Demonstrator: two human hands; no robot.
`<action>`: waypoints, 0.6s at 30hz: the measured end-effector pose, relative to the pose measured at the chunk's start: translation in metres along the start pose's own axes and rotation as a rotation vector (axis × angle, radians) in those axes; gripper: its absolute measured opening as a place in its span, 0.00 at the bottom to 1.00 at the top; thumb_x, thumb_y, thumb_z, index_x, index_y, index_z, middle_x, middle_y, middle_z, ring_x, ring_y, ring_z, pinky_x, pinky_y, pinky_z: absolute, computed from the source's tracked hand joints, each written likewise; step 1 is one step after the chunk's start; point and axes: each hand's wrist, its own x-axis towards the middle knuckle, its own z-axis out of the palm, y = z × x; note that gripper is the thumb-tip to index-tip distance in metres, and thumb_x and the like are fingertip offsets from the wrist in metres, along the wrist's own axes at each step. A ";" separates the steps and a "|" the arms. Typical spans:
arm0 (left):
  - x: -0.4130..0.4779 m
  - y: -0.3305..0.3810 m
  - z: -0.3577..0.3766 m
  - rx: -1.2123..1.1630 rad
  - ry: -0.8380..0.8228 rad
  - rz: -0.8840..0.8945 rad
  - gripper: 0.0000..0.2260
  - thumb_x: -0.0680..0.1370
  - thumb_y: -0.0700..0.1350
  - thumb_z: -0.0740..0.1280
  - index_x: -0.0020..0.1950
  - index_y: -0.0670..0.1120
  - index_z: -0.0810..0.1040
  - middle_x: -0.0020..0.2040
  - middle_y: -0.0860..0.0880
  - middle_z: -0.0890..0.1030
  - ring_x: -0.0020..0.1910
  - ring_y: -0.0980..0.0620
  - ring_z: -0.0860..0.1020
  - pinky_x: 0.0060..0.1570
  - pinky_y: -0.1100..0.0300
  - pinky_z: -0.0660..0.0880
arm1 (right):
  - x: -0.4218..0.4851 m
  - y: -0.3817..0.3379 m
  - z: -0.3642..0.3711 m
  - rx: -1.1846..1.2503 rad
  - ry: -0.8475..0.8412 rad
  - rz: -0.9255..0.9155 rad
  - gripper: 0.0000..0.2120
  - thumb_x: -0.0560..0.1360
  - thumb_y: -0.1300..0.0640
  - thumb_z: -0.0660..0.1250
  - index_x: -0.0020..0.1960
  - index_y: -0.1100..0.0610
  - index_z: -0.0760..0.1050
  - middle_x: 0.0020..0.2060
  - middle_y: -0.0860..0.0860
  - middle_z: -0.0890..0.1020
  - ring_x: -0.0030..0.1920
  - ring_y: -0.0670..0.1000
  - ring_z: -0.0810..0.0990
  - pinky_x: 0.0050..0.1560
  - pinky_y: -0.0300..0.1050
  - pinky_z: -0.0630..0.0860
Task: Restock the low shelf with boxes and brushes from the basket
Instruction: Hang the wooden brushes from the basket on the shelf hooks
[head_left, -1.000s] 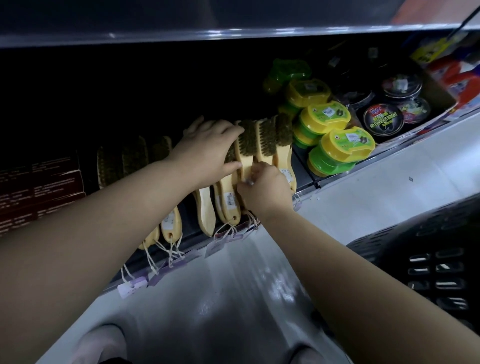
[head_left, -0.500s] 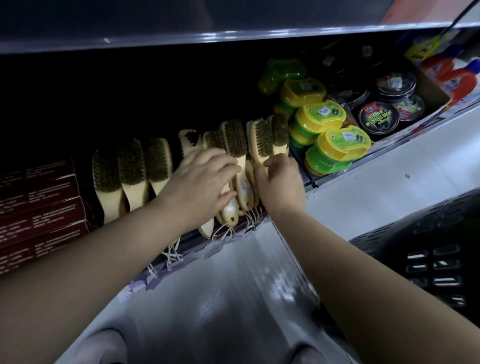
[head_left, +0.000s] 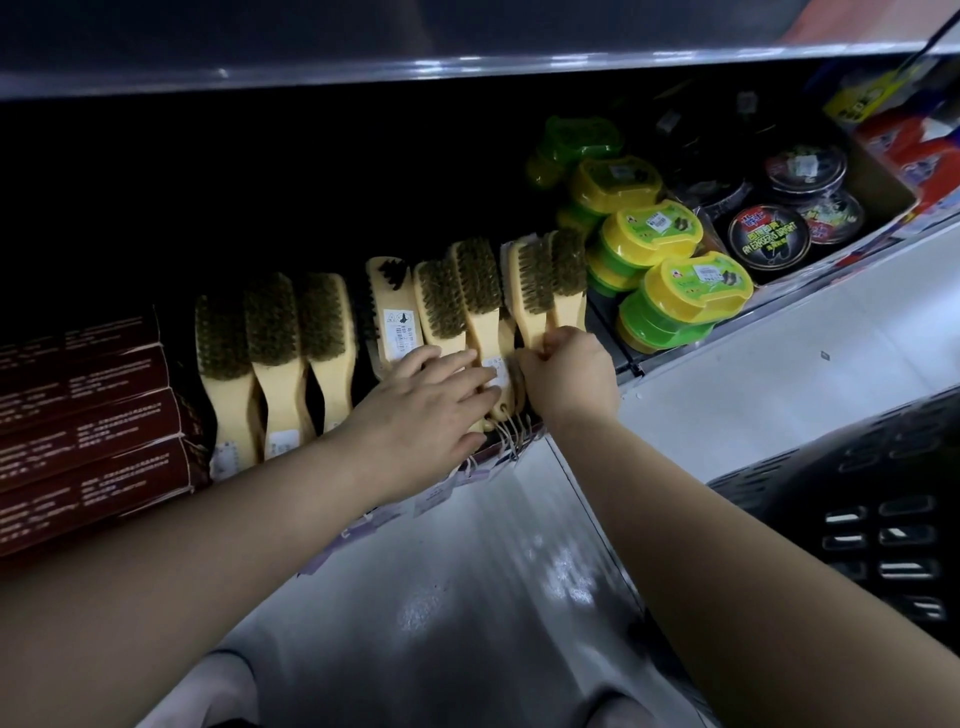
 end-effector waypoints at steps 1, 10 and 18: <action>0.000 0.000 0.000 -0.003 -0.002 0.001 0.22 0.80 0.56 0.55 0.73 0.51 0.64 0.75 0.52 0.62 0.76 0.51 0.53 0.72 0.53 0.43 | 0.001 -0.001 0.000 0.036 0.000 0.035 0.06 0.71 0.53 0.66 0.39 0.55 0.73 0.35 0.51 0.77 0.37 0.54 0.75 0.27 0.37 0.61; 0.000 -0.001 0.003 -0.001 -0.016 0.002 0.22 0.81 0.55 0.53 0.74 0.51 0.60 0.76 0.53 0.59 0.77 0.51 0.49 0.71 0.54 0.35 | -0.001 -0.006 0.004 0.125 0.024 0.032 0.13 0.69 0.44 0.69 0.39 0.53 0.74 0.37 0.50 0.81 0.43 0.53 0.79 0.42 0.47 0.78; -0.002 -0.008 -0.004 0.005 -0.009 -0.005 0.23 0.81 0.55 0.52 0.76 0.52 0.56 0.77 0.52 0.54 0.76 0.52 0.45 0.68 0.58 0.29 | 0.017 0.014 -0.016 0.118 0.106 0.055 0.19 0.73 0.49 0.65 0.59 0.58 0.70 0.57 0.55 0.74 0.55 0.57 0.74 0.50 0.48 0.71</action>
